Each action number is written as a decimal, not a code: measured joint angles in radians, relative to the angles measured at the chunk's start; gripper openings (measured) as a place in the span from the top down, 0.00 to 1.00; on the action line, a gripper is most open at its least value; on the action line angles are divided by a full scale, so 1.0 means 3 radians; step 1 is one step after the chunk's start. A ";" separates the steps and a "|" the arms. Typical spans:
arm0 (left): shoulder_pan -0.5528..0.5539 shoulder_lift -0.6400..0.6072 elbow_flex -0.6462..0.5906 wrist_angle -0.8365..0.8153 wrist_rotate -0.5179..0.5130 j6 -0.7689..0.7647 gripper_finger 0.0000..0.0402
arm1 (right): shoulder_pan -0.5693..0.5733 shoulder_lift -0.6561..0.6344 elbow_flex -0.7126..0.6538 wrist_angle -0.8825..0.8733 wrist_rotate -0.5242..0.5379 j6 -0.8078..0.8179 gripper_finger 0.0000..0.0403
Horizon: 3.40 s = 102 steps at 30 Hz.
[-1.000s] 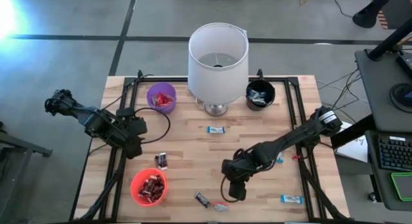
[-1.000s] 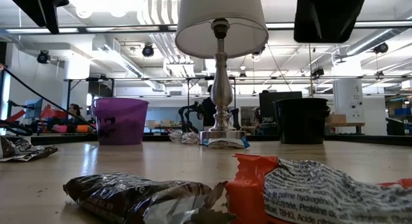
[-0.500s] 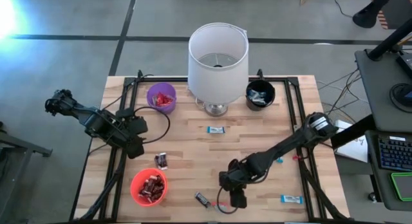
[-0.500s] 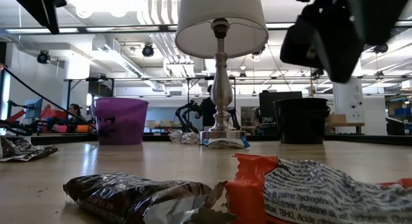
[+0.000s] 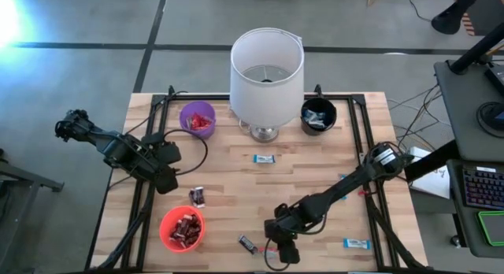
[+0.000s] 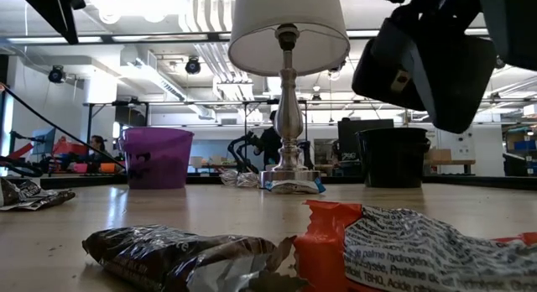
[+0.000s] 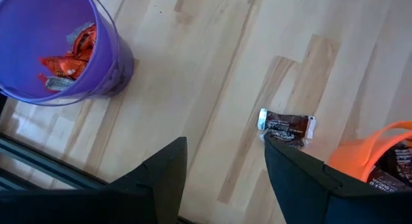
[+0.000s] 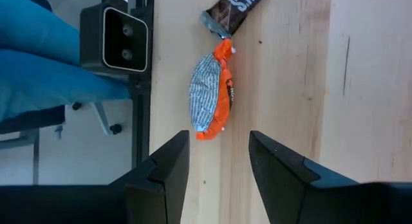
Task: Sort candy
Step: Put the orange chocolate into the purple bucket
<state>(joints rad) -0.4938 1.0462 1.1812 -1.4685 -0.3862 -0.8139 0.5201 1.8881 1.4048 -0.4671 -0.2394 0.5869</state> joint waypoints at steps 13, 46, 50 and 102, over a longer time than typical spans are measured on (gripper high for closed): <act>0.0000 0.0000 0.0000 0.0158 0.0000 -0.0055 0.53 | 0.0019 0.0004 -0.0192 0.0385 0.0014 -0.0020 0.63; 0.0001 -0.0001 -0.0010 0.0217 0.0001 -0.0053 0.53 | 0.0146 0.0399 -0.0496 0.1339 -0.0089 0.0251 0.66; 0.0001 -0.0001 -0.0042 0.0241 0.0003 -0.0053 0.53 | 0.0147 0.0398 -0.0497 0.1327 -0.0081 0.0251 0.73; 0.0023 0.0794 -0.0111 0.2798 0.0301 0.1306 0.49 | -0.0862 -0.0449 0.0289 0.0932 0.0894 -0.0688 0.97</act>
<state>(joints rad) -0.4868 1.2845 1.1478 -0.6291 -0.2958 -0.4220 0.2616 1.7534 1.4914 -0.1875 0.0288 0.3805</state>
